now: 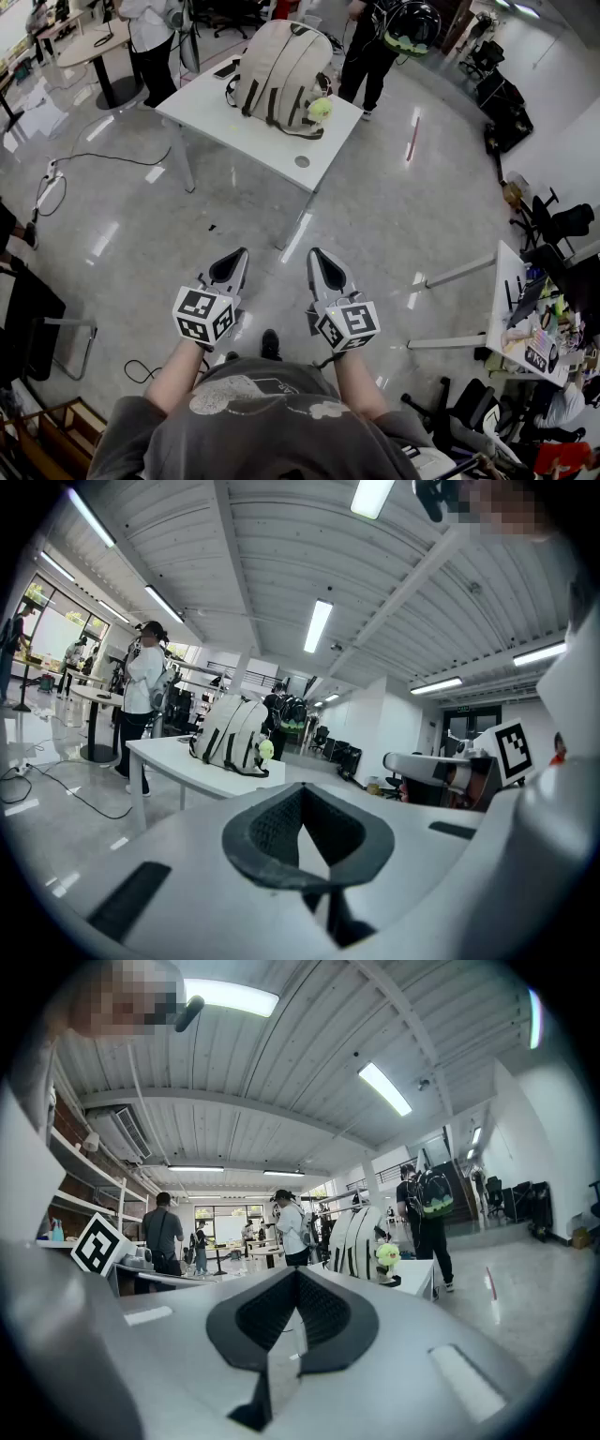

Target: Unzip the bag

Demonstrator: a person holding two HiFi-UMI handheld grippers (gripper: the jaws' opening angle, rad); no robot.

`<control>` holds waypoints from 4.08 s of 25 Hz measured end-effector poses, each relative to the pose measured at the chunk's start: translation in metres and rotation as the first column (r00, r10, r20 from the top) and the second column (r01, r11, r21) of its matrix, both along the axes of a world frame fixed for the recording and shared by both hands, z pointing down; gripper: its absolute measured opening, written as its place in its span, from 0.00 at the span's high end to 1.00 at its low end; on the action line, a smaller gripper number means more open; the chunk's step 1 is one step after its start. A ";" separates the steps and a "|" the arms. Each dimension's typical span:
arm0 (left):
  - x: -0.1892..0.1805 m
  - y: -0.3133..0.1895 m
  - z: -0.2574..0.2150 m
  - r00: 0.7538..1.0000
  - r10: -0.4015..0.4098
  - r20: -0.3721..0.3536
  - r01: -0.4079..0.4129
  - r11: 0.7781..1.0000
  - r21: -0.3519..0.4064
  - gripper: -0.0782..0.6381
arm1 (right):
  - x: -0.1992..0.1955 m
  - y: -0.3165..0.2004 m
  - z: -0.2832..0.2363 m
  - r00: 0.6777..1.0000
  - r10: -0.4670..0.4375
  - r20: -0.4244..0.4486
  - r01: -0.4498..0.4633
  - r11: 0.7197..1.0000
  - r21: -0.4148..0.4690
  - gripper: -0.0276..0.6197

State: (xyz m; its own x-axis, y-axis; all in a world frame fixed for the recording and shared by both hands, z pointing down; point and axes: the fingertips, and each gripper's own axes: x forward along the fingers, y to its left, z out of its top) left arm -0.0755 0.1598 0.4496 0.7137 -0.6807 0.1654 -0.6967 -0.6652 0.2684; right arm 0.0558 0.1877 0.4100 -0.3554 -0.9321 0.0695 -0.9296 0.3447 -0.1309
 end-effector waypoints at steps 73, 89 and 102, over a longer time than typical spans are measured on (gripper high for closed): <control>-0.010 -0.373 0.050 0.983 -0.173 0.067 0.177 0.982 -0.071 0.88 | 0.037 -0.407 0.072 0.999 0.006 -0.048 -0.011 0.995 -0.102 0.96; 0.028 -0.451 0.063 0.990 -0.110 0.084 0.117 0.989 -0.093 0.88 | 0.072 -0.483 0.083 0.991 0.087 -0.102 -0.099 0.988 -0.116 0.96; 0.044 -0.502 0.047 0.975 -0.201 0.096 0.208 0.976 -0.069 0.88 | 0.102 -0.565 0.102 0.980 0.118 -0.162 -0.148 0.972 -0.182 0.90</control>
State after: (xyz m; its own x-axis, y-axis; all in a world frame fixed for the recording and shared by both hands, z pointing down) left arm -0.0317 -0.3427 0.4967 0.5412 -0.7931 0.2795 -0.8388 -0.4859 0.2456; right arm 0.1581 -0.3777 0.5122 -0.2012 -0.9343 0.2942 -0.9793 0.1986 -0.0388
